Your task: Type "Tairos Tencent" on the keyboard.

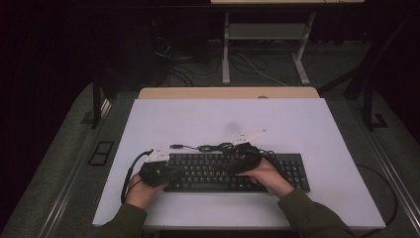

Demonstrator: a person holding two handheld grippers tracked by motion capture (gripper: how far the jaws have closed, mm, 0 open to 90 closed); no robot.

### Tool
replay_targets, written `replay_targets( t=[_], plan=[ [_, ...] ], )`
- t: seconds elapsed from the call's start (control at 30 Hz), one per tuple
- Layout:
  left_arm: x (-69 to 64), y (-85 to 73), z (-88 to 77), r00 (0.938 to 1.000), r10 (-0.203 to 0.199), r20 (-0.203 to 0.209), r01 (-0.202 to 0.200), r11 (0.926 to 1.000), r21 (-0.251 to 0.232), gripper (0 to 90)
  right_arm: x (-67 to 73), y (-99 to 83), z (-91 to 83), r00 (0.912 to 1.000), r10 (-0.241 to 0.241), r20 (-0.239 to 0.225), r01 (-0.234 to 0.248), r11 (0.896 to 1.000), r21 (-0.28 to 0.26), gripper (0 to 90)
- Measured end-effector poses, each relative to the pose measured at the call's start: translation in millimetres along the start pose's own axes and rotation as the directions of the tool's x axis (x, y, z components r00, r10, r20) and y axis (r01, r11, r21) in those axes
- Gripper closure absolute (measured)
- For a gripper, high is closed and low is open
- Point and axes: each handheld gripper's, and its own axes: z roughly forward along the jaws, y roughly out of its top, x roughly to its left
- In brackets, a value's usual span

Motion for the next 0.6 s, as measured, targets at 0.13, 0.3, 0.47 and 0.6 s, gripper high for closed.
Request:
replay_targets(
  t=[0.13,0.3,0.47,0.6],
  plan=[
    [-0.1,-0.1,0.7,1.0000,0.002,-0.003,-0.002,1.0000,0.005,88.7,0.4,-0.2,0.2,1.0000,0.003,0.001,-0.003,1.000,0.002,29.9],
    [0.4,-0.4,1.0,1.0000,0.003,-0.001,-0.003,1.0000,0.009,88.7,0.5,-0.5,0.5,1.0000,0.000,0.003,0.000,1.000,0.003,29.9],
    [0.4,-1.3,3.2,1.0000,0.006,0.004,-0.006,0.9999,0.014,88.8,0.6,-0.6,0.7,1.0000,0.000,0.002,0.000,1.000,0.003,29.9],
    [0.5,-1.4,3.1,1.0000,0.007,0.004,-0.007,0.9999,0.015,88.8,0.7,-0.7,1.0,1.0000,-0.002,0.003,0.002,1.000,0.005,29.9]
  ],
)
